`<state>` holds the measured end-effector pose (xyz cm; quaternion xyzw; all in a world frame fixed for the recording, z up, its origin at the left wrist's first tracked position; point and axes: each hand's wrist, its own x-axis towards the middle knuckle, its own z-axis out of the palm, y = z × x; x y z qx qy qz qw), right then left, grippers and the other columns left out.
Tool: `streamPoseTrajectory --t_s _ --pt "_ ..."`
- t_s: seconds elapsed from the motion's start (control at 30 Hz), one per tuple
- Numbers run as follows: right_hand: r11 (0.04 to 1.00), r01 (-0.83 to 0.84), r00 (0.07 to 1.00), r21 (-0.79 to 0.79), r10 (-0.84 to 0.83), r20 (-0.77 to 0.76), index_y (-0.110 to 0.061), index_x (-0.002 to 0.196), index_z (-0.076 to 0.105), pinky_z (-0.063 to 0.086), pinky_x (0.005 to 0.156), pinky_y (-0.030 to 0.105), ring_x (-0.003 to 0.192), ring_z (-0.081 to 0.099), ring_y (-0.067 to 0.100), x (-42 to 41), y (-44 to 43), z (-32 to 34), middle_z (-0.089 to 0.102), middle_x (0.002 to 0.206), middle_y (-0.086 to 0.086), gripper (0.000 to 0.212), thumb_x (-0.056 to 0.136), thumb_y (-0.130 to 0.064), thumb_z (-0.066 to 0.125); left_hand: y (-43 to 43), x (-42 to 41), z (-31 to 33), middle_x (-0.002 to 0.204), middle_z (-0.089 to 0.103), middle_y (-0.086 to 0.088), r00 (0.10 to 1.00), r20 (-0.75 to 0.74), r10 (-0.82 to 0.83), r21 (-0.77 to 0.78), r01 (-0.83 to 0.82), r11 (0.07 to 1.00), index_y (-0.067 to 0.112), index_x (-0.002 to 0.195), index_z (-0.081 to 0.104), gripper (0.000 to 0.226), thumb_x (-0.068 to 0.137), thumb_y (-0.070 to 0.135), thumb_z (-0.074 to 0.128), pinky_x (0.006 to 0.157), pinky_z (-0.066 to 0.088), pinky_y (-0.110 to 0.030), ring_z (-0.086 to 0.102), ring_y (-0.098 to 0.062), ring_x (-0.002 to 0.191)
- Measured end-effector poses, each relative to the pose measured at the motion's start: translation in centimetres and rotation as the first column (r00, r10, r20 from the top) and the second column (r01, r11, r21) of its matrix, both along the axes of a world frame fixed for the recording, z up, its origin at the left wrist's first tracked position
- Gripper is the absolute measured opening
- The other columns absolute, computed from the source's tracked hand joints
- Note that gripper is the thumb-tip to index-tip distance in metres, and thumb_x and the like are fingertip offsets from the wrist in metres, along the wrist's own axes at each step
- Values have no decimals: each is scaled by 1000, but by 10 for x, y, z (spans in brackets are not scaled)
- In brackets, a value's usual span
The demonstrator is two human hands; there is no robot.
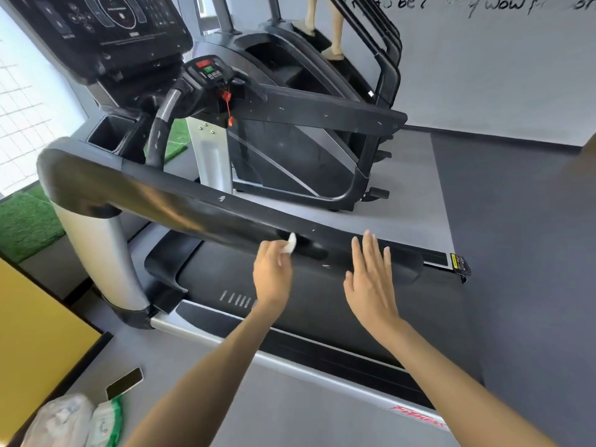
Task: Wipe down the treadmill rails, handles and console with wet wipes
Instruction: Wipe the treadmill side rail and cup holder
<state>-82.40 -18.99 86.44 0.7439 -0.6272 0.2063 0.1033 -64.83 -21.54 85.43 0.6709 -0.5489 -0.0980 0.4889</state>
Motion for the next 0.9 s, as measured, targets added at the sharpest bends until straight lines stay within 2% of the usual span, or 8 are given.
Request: streamPoseTrajectory --t_s 0.07,0.13,0.27,0.37,0.53,0.63,0.73,0.9 --pt "998 57 998 31 -57 8 6 142 37 19 114 51 139 29 41 -5 0 -3 30 148 30 70 79 -7 67 -11 25 12 93 55 -11 939 -185 289 57 -284 957 3 95 64 18 96 11 48 69 29 -21 53 -27 82" --pt "994 101 995 46 -101 14 7 142 34 19 113 52 139 29 43 -10 2 -6 30 147 32 74 78 -7 69 -23 30 21 102 54 -11 908 -226 354 113 -337 935 2 100 60 18 96 7 43 70 28 -21 50 -23 84" --pt "986 132 990 104 -137 40 8 145 27 16 115 51 142 22 42 -23 11 -13 24 151 30 76 81 -6 67 -17 -43 22 83 49 -3 978 -66 198 52 -194 980 4 90 60 21 93 -3 41 68 29 -24 45 -19 84" --pt "980 136 989 148 -143 34 7 147 20 12 117 49 144 14 40 -36 15 -18 16 154 28 77 84 -6 63 -3 -92 4 98 52 1 1000 -13 8 69 -7 998 10 110 61 28 92 -3 44 75 37 -21 47 -12 89" --pt "980 121 992 158 -125 20 8 145 23 19 115 51 143 19 41 -44 18 -21 21 153 28 82 78 -4 69 17 -74 -13 97 58 -11 931 195 -308 -9 316 949 2 105 65 26 86 -5 47 62 46 -31 54 -22 76" --pt "983 108 994 151 -110 8 7 146 24 21 114 53 143 20 40 -45 19 -22 22 153 27 83 76 -3 68 14 -34 -9 91 54 -5 1000 -11 20 -28 -20 999 3 97 63 13 93 4 51 70 39 -26 44 -10 76" --pt "982 104 994 157 -97 -53 7 146 25 22 114 53 142 22 40 -50 19 -24 25 152 27 87 73 -5 70 -1 -7 -2 93 51 -4 919 -230 319 78 -310 948 2 97 61 17 98 13 48 69 28 -20 46 -17 84" --pt "990 70 995 121 -60 -82 6 144 31 22 113 52 139 31 38 -61 16 -25 31 150 26 90 66 -4 74 -16 -74 -12 93 57 -14 939 -125 322 132 -306 943 1 94 60 21 90 -3 40 66 22 -18 27 -7 76"
